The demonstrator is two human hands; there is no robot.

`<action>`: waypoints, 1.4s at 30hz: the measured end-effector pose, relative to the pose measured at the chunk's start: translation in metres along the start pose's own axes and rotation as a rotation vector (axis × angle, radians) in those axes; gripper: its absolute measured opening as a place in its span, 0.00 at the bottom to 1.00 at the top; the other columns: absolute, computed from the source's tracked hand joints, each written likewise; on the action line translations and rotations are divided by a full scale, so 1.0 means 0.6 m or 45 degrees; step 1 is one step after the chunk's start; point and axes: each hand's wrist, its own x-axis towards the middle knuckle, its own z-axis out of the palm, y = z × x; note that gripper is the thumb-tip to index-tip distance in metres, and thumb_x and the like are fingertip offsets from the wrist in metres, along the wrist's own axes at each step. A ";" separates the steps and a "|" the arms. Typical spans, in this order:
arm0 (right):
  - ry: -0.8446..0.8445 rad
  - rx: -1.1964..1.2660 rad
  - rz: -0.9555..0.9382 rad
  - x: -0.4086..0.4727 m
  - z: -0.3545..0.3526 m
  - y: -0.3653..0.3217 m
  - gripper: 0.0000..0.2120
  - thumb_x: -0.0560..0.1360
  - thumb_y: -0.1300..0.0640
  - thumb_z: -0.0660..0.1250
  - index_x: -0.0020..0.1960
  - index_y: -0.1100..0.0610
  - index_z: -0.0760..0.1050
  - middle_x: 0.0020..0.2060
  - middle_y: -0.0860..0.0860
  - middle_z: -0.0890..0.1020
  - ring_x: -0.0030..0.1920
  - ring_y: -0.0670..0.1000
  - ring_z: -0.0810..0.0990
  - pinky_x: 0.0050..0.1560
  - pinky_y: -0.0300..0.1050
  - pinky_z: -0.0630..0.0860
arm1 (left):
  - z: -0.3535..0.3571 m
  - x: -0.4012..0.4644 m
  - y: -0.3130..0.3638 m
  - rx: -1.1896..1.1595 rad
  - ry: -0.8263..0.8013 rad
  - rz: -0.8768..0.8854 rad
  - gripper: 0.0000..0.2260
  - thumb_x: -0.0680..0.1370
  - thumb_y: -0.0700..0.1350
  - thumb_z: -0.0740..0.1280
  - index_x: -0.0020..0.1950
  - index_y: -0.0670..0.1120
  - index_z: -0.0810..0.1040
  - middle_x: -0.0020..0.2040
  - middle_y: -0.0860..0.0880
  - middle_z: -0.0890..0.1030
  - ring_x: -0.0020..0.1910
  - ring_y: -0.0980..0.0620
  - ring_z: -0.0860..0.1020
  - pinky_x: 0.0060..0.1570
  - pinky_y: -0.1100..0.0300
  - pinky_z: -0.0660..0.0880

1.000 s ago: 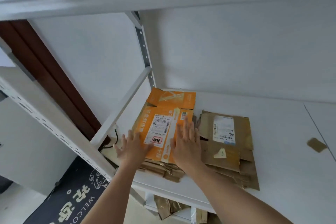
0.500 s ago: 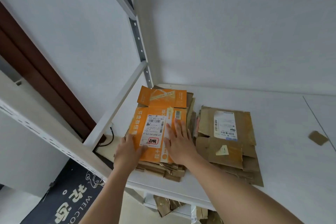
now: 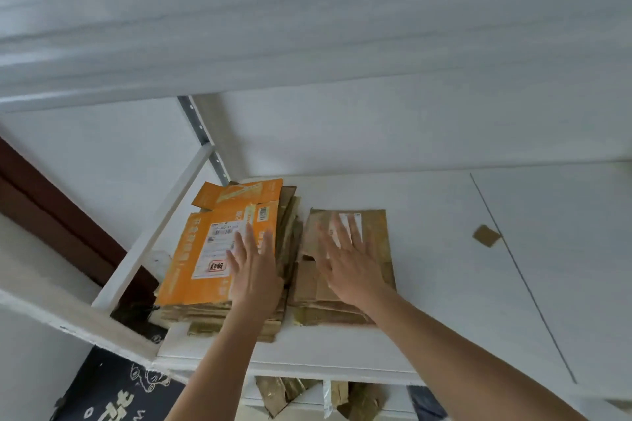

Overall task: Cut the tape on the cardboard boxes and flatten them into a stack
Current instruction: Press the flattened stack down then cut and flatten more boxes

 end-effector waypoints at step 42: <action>1.125 0.618 0.894 -0.575 -0.202 0.945 0.18 0.78 0.59 0.67 0.67 0.58 0.71 0.65 0.54 0.71 0.49 0.44 0.80 0.51 0.42 0.79 | 0.152 -0.181 1.221 -1.298 -1.111 0.068 0.24 0.78 0.49 0.70 0.70 0.40 0.71 0.61 0.46 0.78 0.57 0.46 0.78 0.59 0.50 0.76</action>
